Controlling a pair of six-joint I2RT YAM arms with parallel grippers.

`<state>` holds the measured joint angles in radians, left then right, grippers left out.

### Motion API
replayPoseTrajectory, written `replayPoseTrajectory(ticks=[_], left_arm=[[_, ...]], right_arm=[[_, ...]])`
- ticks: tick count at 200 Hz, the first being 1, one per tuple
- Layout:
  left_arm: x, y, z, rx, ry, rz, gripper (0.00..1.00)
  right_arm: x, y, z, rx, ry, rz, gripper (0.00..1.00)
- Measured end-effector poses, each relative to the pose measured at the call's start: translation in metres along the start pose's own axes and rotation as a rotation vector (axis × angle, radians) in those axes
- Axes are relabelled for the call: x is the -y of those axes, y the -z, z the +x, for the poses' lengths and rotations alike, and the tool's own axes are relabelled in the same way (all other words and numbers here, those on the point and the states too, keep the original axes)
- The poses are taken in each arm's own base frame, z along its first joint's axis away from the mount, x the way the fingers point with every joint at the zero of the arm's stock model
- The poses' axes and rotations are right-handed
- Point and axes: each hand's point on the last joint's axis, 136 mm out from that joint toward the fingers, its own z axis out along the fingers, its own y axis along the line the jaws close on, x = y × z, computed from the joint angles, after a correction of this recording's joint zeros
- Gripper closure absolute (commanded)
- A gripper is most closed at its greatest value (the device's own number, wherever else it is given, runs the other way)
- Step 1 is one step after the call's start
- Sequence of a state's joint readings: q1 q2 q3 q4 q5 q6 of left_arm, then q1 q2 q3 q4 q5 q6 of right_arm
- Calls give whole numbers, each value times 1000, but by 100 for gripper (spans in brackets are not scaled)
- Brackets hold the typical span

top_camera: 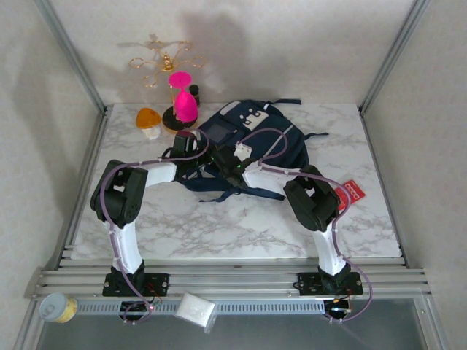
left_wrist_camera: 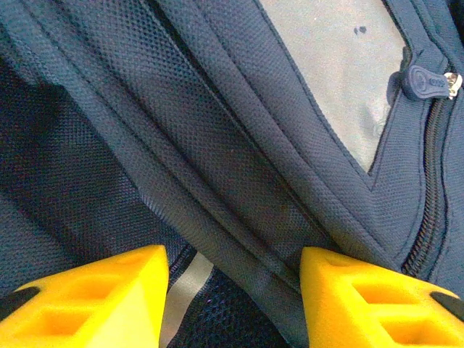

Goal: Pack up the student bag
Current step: Zip the student bag at the center of the table.

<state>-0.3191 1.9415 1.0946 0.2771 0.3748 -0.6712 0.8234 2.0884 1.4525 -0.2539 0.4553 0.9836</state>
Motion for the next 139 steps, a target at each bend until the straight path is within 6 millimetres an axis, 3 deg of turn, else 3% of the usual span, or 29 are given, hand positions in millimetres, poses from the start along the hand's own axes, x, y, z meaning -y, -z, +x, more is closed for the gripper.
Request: replayPoseTrajectory(ticks=[65,139], left_arm=[[-2,-1,-4,24,-3,-12,49],[-6,-6,-5,21,0,-24,48]], right_arm=[[1,-3,-2,9,31,12,84],[16,27,-1,-77,-1,-114,93]])
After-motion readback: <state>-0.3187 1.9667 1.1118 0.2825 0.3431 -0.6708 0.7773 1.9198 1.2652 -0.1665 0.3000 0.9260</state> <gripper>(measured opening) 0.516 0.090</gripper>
